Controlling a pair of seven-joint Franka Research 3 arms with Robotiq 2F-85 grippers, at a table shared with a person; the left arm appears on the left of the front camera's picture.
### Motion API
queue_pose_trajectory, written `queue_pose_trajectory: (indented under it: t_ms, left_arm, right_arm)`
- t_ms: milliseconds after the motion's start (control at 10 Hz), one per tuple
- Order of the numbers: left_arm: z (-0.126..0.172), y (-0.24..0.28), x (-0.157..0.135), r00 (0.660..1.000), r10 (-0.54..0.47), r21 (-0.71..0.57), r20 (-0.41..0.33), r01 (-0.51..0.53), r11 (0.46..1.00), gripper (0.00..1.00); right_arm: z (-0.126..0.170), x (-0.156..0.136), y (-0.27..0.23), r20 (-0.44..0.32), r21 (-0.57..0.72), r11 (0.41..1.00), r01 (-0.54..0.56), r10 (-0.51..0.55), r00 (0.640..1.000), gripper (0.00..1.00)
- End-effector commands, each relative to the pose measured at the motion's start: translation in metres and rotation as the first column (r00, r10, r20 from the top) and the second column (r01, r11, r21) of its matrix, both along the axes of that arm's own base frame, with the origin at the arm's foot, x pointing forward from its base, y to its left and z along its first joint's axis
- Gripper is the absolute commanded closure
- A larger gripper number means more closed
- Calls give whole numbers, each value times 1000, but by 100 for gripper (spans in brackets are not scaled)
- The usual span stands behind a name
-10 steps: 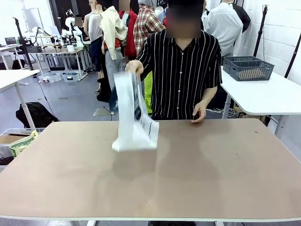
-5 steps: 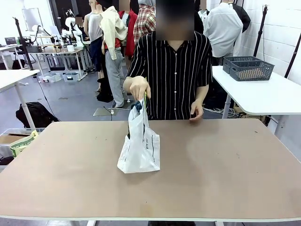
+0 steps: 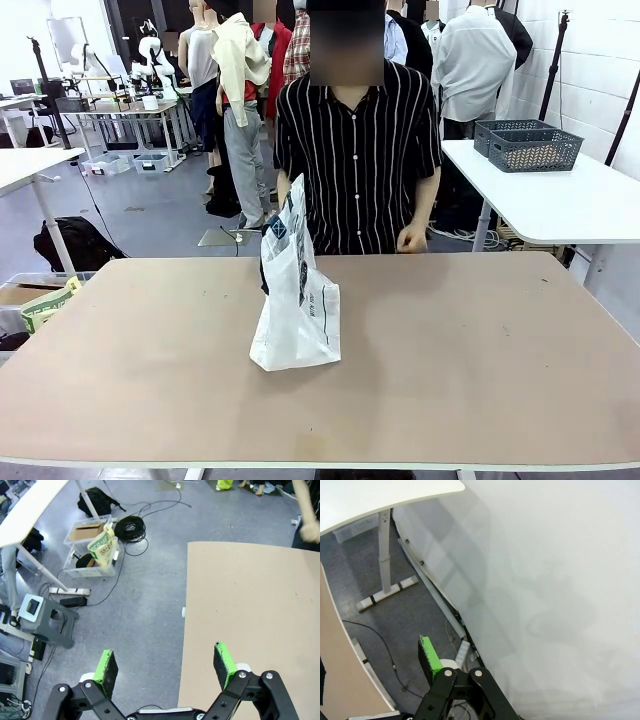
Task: Transfer purchased items from the store into the shopping bag.
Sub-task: Open the Reusable shopping bag in the center of the table.
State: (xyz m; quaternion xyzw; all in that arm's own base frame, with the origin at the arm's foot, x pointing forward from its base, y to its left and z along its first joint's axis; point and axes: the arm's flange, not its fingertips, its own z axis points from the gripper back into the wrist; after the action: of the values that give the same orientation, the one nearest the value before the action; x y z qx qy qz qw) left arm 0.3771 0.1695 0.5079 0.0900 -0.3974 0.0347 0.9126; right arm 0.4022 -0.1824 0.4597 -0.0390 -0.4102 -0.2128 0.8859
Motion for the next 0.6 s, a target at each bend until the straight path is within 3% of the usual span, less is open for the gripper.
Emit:
queue_pose_trajectory:
  t_ms: [0, 100, 300, 500]
  left_arm:
    - [0, 3, -1, 1000, -5, 20, -3, 5, 1000, 0]
    - [0, 0, 0, 1000, 0, 0, 0, 0, 1000, 0]
    - [20, -63, 34, 978, -208, 73, 21, 206, 976, 0]
    - [41, -115, 55, 928, -370, 120, 33, 364, 923, 0]
  right_arm:
    - [1, -1, 1, -13, -10, 1000, -4, 4, 1000, 0]
    - [0, 0, 0, 0, 0, 1000, 0, 0, 1000, 0]
    - [47, 35, 67, 37, -50, 985, -166, 168, 985, 0]
    - [86, 48, 138, 55, -55, 953, -297, 300, 952, 0]
